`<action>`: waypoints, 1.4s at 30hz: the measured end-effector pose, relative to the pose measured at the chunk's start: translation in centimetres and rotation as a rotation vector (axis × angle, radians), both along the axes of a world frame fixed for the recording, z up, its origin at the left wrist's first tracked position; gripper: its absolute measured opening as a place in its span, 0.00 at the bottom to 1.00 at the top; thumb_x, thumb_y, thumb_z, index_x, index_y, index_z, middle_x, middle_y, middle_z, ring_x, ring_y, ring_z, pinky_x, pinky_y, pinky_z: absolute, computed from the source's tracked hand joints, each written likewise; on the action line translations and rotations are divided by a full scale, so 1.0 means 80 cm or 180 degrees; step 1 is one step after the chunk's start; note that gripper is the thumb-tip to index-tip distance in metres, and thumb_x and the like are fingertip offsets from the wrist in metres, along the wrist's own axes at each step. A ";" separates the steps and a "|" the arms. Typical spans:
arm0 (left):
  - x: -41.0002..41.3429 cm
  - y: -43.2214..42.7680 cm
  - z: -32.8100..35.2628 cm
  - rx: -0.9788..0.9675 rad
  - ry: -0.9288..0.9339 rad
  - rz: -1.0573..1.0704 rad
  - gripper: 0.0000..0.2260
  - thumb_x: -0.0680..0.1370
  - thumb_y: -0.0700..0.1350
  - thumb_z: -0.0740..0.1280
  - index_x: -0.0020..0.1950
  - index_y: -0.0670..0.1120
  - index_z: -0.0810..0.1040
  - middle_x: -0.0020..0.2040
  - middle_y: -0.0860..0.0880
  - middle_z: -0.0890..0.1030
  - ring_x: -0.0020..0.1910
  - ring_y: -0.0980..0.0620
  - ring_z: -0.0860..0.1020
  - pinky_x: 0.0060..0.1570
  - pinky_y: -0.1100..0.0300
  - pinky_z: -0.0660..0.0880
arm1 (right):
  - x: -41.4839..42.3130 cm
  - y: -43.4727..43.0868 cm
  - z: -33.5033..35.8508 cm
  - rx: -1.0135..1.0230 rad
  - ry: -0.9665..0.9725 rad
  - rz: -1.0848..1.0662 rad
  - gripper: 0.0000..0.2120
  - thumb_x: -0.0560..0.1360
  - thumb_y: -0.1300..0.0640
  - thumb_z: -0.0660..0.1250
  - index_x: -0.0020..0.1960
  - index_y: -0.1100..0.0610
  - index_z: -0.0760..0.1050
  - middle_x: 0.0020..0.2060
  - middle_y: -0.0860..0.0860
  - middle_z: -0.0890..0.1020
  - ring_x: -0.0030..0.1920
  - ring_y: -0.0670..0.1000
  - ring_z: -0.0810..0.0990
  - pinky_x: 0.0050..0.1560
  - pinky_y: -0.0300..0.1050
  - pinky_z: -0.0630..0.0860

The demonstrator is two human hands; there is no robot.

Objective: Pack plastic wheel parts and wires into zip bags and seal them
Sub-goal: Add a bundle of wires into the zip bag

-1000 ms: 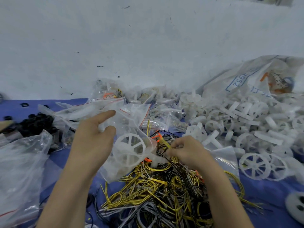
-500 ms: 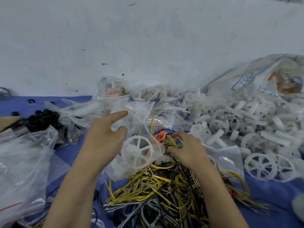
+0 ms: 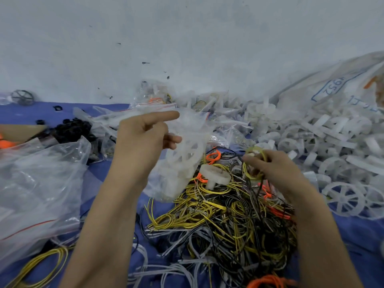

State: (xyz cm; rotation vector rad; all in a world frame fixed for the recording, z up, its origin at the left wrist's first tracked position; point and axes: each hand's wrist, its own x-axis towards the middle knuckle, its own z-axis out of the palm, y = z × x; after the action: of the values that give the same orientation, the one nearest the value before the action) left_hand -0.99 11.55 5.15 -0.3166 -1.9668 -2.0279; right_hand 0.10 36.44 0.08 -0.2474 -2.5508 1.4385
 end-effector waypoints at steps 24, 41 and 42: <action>0.009 -0.009 0.010 -0.1197 0.0945 0.0018 0.11 0.82 0.44 0.56 0.40 0.52 0.68 0.42 0.50 0.81 0.33 0.51 0.73 0.35 0.64 0.70 | 0.031 0.034 0.028 -0.2776 0.0449 0.0054 0.11 0.81 0.56 0.57 0.49 0.62 0.74 0.33 0.57 0.81 0.35 0.56 0.82 0.36 0.56 0.82; 0.045 0.021 0.027 -0.2202 0.1408 -0.0685 0.07 0.71 0.61 0.67 0.38 0.60 0.76 0.45 0.58 0.73 0.48 0.60 0.73 0.46 0.76 0.64 | 0.035 -0.004 0.049 -0.5063 0.0155 0.1770 0.16 0.68 0.71 0.67 0.56 0.71 0.73 0.37 0.61 0.77 0.34 0.55 0.77 0.33 0.38 0.77; 0.049 0.028 0.026 -0.2279 0.1395 -0.0843 0.08 0.71 0.62 0.65 0.38 0.59 0.77 0.45 0.58 0.72 0.49 0.60 0.73 0.47 0.76 0.63 | 0.039 -0.014 0.054 -0.5215 0.0193 0.1997 0.14 0.72 0.69 0.62 0.58 0.71 0.71 0.39 0.62 0.76 0.36 0.58 0.76 0.36 0.40 0.76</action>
State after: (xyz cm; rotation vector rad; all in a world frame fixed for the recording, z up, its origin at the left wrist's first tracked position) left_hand 2.89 13.83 7.22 -1.1154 -2.3477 -1.1394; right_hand 3.20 35.34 4.43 0.4192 -0.7505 3.2428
